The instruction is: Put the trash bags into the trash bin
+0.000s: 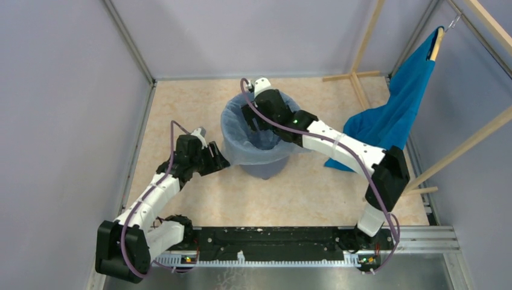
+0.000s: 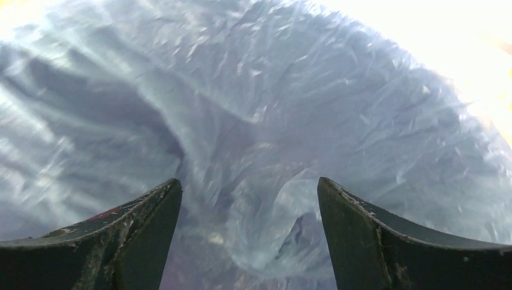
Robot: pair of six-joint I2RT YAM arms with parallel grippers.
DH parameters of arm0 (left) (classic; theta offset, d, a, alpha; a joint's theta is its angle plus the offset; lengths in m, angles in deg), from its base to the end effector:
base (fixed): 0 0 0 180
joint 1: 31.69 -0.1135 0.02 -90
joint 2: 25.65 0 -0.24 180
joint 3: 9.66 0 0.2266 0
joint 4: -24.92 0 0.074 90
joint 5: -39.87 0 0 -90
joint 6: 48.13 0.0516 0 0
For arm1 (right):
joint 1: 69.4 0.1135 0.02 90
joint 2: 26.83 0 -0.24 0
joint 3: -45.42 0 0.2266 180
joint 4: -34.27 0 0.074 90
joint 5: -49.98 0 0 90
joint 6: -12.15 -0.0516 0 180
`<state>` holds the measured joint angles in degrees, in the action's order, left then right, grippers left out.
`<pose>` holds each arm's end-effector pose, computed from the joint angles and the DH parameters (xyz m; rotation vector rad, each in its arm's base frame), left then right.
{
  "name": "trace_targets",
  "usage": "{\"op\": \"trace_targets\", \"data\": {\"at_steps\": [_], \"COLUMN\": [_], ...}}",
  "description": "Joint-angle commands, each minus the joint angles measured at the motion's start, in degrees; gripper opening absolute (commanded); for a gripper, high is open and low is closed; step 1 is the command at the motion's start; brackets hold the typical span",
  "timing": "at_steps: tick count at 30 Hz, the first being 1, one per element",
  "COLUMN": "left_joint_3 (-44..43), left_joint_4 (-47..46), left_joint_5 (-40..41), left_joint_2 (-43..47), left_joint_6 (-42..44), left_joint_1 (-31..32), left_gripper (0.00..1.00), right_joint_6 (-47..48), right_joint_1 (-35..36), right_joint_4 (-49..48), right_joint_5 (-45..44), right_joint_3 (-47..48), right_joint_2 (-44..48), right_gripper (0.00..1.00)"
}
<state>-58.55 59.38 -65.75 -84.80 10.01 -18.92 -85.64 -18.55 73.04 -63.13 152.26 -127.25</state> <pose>0.1996 -0.0595 0.1921 -0.2649 2.4104 -0.6906 0.2627 0.2906 0.3099 -0.5451 2.0186 0.1895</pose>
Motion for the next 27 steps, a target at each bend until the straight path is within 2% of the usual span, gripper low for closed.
{"op": "trace_targets", "data": {"at_steps": [1,6,13,20,23,27], "left_joint_3": [-1.32,-1.54,-0.48,-0.74,-0.14,0.84], "left_joint_4": [-1.78,-1.13,-1.02,-1.82,-2.60,-3.03], "left_joint_5": [-0.41,-1.33,-0.64,-0.17,-0.14,-0.14], "left_joint_2": [0.40,0.69,5.13,5.50,5.45,5.24], "left_joint_6": [-0.38,-0.65,-1.99,-3.06,-3.30,-3.21], "left_joint_1": [-0.21,-0.21,-0.15,-0.12,-0.12,-0.17], "left_gripper": [0.63,0.63,0.62,0.61,0.61,0.61], "right_joint_6": [-1.35,-3.87,-7.56,-2.53,-1.02,-0.60], "right_joint_1": [0.50,0.49,0.35,0.32,0.30,0.30], "right_joint_4": [-2.70,-5.61,-9.24,-0.64,1.77,2.71], "right_joint_5": [8.23,11.45,14.32,11.76,9.74,10.12], "right_joint_3": [-3.27,-0.92,-0.42,3.32,1.08,-3.40], "right_joint_2": [3.59,-3.11,-9.66,-4.16,0.24,4.68], "right_gripper": [0.85,0.91,0.92,0.93,0.98,0.99]}}
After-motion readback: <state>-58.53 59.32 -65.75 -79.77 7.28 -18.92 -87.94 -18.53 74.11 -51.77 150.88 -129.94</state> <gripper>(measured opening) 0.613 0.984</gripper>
